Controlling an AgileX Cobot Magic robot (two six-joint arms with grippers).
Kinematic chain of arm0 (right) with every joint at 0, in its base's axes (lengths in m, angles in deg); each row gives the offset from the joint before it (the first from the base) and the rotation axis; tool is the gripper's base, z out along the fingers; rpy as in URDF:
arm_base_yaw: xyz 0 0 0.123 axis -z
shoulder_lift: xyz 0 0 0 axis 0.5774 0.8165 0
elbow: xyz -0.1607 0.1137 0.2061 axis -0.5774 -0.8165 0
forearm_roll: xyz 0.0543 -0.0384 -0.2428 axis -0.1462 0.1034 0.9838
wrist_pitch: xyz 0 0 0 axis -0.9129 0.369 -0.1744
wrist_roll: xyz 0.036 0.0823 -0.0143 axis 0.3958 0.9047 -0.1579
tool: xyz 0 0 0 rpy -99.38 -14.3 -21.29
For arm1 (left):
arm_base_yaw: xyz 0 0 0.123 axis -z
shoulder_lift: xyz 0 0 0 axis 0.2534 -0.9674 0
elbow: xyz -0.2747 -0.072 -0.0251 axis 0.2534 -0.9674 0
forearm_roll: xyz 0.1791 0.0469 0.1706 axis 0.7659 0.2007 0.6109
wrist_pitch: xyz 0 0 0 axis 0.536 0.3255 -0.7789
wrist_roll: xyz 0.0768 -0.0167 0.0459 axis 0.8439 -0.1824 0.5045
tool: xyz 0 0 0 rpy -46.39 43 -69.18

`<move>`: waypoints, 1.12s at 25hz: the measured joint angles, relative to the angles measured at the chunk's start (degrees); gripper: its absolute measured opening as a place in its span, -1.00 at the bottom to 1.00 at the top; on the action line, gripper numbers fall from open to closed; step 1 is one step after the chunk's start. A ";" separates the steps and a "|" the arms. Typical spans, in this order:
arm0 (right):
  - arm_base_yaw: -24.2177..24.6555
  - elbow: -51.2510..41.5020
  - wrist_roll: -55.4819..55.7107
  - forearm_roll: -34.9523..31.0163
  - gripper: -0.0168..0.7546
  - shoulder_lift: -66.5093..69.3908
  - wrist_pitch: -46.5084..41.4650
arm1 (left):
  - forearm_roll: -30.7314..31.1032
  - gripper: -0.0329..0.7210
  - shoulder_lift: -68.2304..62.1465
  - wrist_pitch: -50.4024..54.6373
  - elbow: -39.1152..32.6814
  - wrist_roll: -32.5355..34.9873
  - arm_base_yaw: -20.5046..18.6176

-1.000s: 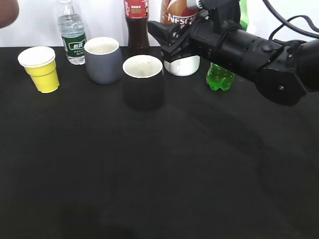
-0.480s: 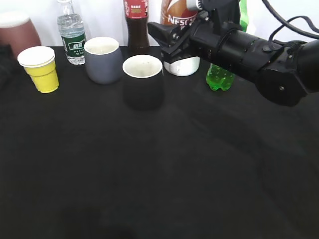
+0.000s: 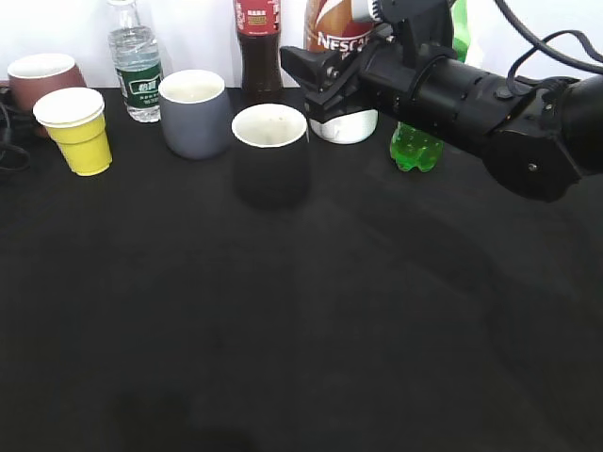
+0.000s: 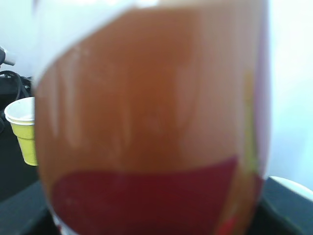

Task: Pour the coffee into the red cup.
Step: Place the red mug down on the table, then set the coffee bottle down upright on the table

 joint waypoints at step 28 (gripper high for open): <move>0.00 -0.24 0.06 0.00 0.42 -1.89 -2.59 | -0.32 -0.09 41.18 3.62 -40.53 -2.12 2.06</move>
